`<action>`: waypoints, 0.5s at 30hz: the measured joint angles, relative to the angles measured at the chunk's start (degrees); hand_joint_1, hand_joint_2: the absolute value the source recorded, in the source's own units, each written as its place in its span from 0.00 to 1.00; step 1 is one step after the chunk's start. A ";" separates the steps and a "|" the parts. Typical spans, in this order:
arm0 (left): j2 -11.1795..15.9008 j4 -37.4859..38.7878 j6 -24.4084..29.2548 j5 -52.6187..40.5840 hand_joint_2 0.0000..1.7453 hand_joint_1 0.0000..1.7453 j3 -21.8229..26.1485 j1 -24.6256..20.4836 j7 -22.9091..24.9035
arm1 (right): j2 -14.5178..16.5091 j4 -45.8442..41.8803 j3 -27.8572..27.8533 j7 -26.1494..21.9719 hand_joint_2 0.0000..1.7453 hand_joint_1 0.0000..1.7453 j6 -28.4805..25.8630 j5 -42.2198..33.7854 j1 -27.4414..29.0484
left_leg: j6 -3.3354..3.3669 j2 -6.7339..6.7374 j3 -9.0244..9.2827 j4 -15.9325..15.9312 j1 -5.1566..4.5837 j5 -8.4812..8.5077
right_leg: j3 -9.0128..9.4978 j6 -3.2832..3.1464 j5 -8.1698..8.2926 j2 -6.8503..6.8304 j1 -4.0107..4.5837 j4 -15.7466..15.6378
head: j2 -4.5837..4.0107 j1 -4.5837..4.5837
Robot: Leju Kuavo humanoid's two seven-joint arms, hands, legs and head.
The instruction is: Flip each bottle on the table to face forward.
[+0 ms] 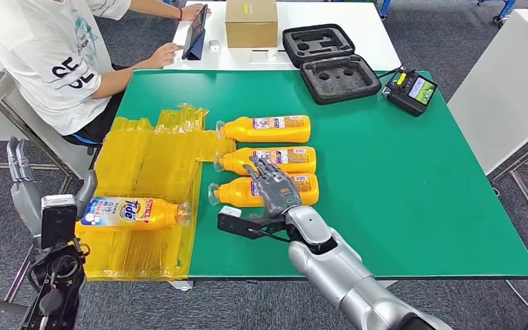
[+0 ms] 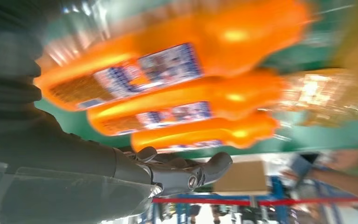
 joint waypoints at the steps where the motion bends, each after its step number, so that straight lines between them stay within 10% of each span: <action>1: -0.01 -0.47 0.00 0.62 1.00 0.00 0.00 0.07 0.00 | -0.11 1.68 -0.22 0.40 1.00 0.00 0.29 0.64 -0.96 | 0.00 0.00 0.00 0.00 0.00 0.00 | 0.00 0.00 0.00 0.00 0.00 0.00 | 0.00 -0.01; 15: 0.01 -0.64 -0.03 5.00 1.00 0.00 -3.38 -0.72 0.00 | 0.16 16.88 -2.57 1.88 1.00 0.00 5.14 2.42 -8.24 | -0.01 0.00 -0.05 0.01 0.00 0.01 | -0.07 0.00 0.00 0.00 0.01 0.00 | 0.00 0.00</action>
